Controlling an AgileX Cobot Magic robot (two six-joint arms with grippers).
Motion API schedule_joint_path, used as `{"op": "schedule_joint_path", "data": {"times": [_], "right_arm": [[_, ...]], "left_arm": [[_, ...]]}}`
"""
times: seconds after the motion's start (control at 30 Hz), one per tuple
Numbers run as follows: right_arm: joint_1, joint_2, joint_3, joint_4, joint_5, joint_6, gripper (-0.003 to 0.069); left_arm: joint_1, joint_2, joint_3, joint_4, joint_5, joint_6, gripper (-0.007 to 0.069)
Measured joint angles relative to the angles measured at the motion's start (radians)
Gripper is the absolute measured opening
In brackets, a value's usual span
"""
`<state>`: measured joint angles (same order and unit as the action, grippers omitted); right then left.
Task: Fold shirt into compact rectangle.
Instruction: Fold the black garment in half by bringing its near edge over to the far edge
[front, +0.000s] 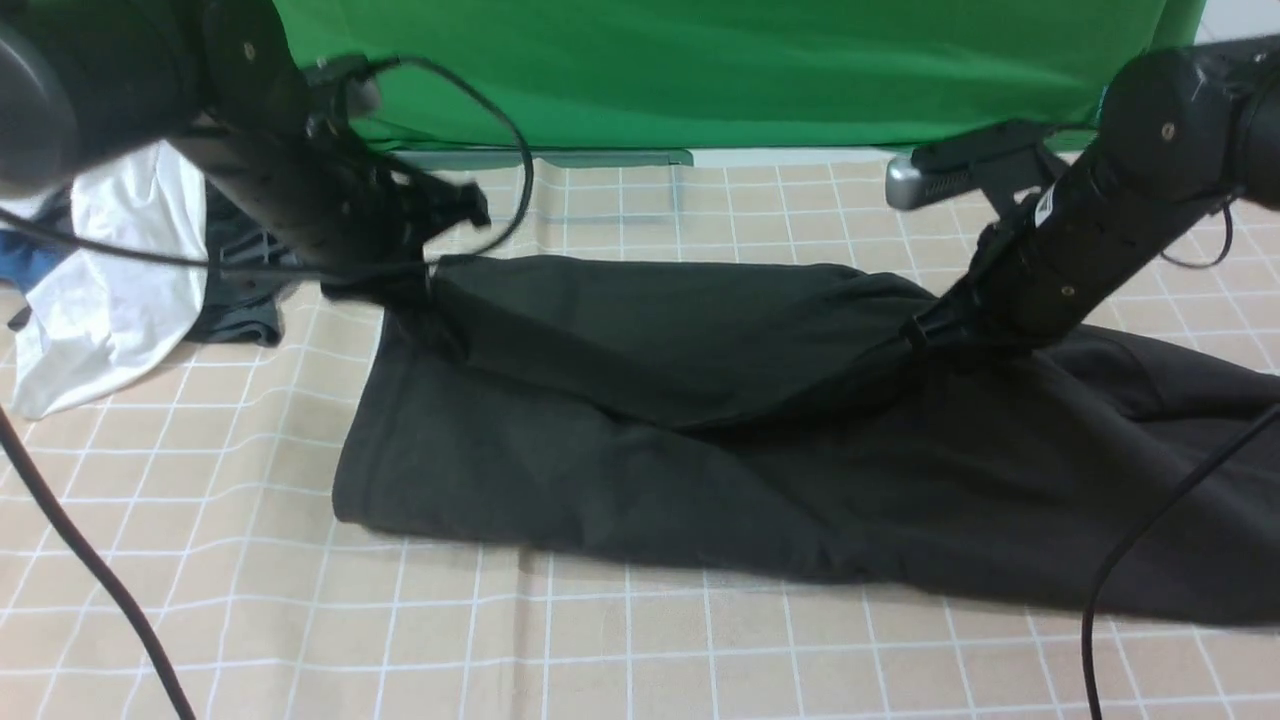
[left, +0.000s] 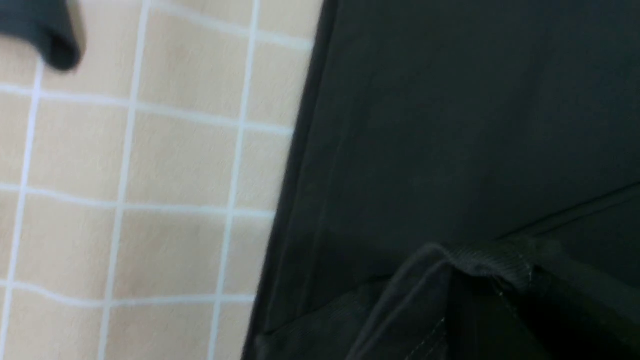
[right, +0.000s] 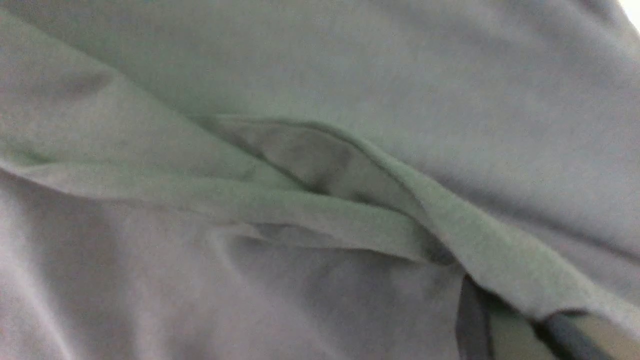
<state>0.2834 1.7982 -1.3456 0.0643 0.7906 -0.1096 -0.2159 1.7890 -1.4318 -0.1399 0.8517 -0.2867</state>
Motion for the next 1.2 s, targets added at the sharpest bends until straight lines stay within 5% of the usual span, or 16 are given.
{"op": "schedule_joint_path", "data": {"times": [0.43,0.93,1.2], "right_arm": [[-0.079,0.097,-0.191,-0.004,0.050,-0.046,0.0046],[-0.079,0.250,-0.245,-0.004,-0.066,-0.052,0.0046],[-0.079,0.278,-0.246,-0.006,-0.195,-0.052,0.0157]], "left_arm": [[0.097,0.079,-0.121,-0.065,-0.016,-0.006,0.0034],[0.098,0.223,-0.124,-0.084,-0.269,-0.006,0.0048],[0.106,0.226,-0.124,-0.081,-0.338,0.000,0.0242]]}}
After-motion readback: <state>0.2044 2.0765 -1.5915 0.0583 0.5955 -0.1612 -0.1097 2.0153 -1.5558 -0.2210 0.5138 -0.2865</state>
